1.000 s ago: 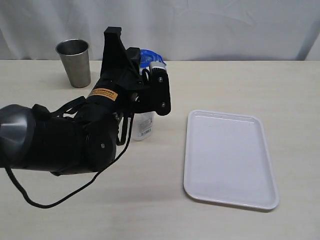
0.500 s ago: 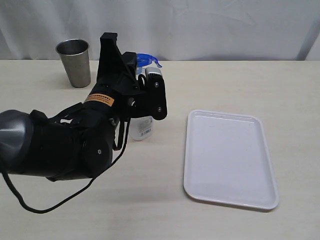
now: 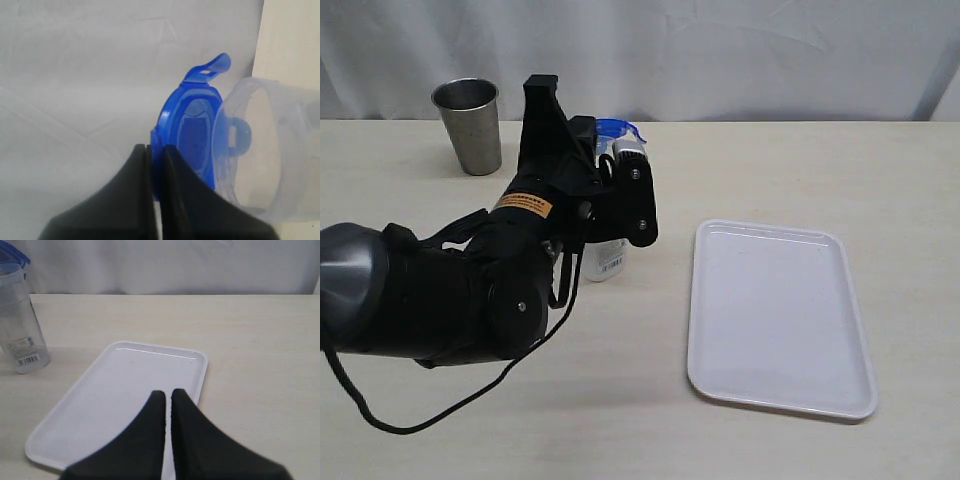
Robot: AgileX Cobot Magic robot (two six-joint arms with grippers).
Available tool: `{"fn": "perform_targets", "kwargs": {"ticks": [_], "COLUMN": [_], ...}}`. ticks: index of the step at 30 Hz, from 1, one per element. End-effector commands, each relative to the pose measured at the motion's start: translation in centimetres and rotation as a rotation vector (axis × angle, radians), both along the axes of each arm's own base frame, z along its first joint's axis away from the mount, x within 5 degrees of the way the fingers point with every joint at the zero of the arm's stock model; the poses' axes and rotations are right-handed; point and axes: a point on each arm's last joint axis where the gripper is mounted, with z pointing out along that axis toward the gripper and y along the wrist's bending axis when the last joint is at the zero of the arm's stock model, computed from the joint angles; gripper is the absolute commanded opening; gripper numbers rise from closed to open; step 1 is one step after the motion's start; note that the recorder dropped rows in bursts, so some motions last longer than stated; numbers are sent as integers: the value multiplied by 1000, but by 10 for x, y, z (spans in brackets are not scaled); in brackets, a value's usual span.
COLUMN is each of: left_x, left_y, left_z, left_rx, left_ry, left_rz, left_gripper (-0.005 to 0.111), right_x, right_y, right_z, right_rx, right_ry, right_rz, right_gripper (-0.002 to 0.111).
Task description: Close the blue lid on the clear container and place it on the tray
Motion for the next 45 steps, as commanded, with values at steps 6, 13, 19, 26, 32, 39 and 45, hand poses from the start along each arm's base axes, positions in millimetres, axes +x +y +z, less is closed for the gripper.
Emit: {"fn": "perform_targets", "kwargs": {"ticks": [6,13,19,26,32,39,45], "left_x": [-5,1,2,2,1,1,-13], "left_y": [-4,5,4,4,3,4,-8], "left_z": [4,-1,5,10,13,17,17], "left_rx": [-11,-21,-9,-9,-3,-5,-10], "left_ry": [-27,29,-39,-93,-131,-172,-171], "left_rz": [-9,33,16,18,5,17,7], "left_gripper": [0,0,0,0,0,0,0], "right_x": [0,0,0,0,0,0,0], "right_y": [-1,-1,-1,-1,-1,-1,-1], "right_z": [-1,-1,-1,-1,-1,-1,-1], "right_rx": [-13,-13,-13,-13,-13,-13,-13], "right_ry": [-2,-2,-2,-2,-2,-2,-2], "right_rz": [-5,-5,-5,-5,-5,-5,-5], "right_gripper": [5,5,5,5,5,5,5]}}
